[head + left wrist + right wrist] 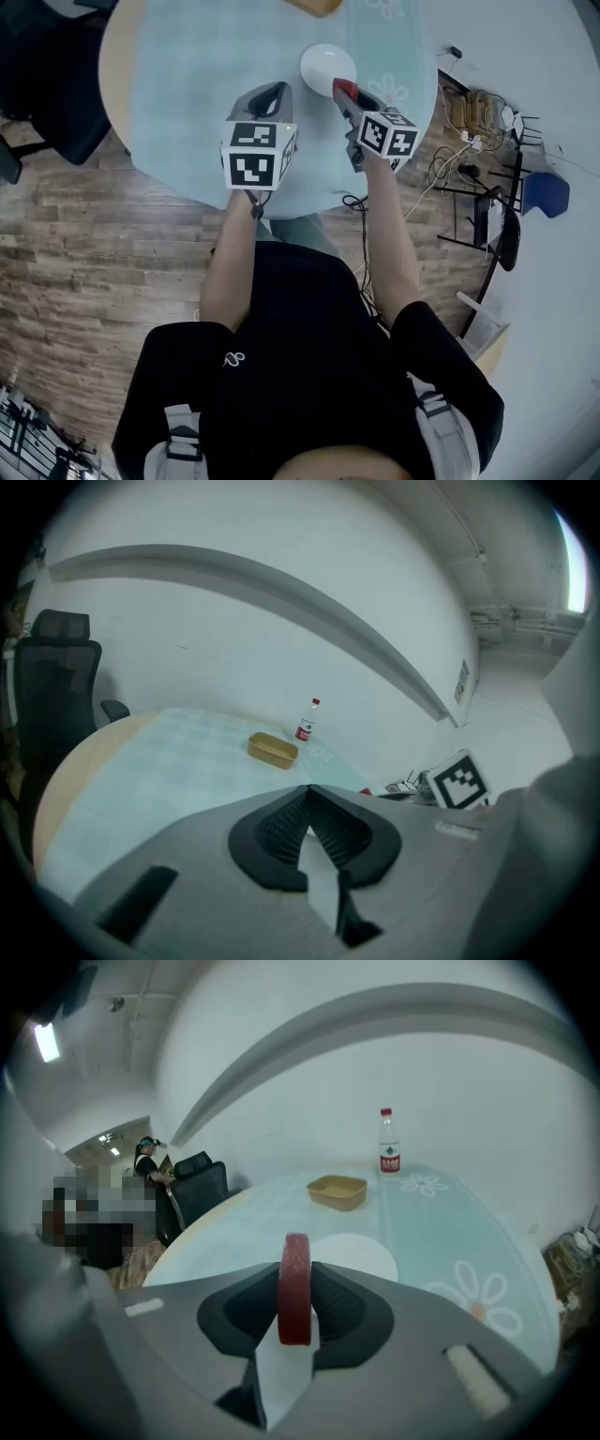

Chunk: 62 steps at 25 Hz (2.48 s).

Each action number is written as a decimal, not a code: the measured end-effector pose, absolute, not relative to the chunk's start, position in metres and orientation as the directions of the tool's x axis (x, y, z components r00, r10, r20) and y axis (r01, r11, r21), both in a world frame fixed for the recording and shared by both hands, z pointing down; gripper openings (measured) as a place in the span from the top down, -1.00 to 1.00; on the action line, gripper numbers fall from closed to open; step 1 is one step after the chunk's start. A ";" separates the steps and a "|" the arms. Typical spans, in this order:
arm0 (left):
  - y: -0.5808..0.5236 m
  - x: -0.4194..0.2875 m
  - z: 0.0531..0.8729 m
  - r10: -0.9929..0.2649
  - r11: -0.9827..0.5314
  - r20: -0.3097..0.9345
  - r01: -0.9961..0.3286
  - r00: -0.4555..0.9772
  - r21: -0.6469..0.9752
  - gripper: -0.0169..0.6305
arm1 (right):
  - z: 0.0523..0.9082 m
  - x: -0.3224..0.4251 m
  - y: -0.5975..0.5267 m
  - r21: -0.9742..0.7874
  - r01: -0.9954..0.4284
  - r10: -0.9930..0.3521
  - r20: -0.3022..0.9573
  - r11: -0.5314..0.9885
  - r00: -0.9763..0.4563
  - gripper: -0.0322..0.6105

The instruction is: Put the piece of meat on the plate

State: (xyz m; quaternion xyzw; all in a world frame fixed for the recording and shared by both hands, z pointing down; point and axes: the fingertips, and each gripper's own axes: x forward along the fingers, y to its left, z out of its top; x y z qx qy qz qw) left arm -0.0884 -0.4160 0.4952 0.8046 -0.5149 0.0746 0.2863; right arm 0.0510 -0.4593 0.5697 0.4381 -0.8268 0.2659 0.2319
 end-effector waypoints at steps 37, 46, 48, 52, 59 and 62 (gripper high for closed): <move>-0.436 -0.065 0.417 -0.887 -0.329 0.284 -0.930 0.364 0.165 0.94 | 0.464 0.080 -0.535 -0.365 -0.818 -0.826 0.186 0.445 -0.533 0.87; -0.437 -0.001 0.332 -0.910 -0.399 0.087 -0.914 0.405 0.078 0.94 | 0.323 0.121 -0.454 -0.081 -0.854 -0.858 -0.012 0.513 -0.514 0.87; -0.433 0.013 0.324 -0.909 -0.405 0.078 -0.912 0.410 0.066 0.94 | 0.310 0.130 -0.445 -0.054 -0.856 -0.858 -0.034 0.513 -0.512 0.87; -0.425 0.035 0.307 -0.915 -0.400 0.048 -0.916 0.401 0.034 0.94 | 0.299 0.148 -0.433 -0.044 -0.854 -0.854 -0.056 0.519 -0.516 0.87; -0.417 0.031 0.300 -0.934 -0.354 0.044 -0.935 0.354 0.004 0.94 | 0.288 0.150 -0.428 -0.025 -0.832 -0.831 -0.073 0.554 -0.551 0.87; -0.418 0.021 0.297 -0.945 -0.324 0.042 -0.946 0.324 0.001 0.94 | 0.285 0.148 -0.430 -0.022 -0.820 -0.819 -0.078 0.572 -0.568 0.87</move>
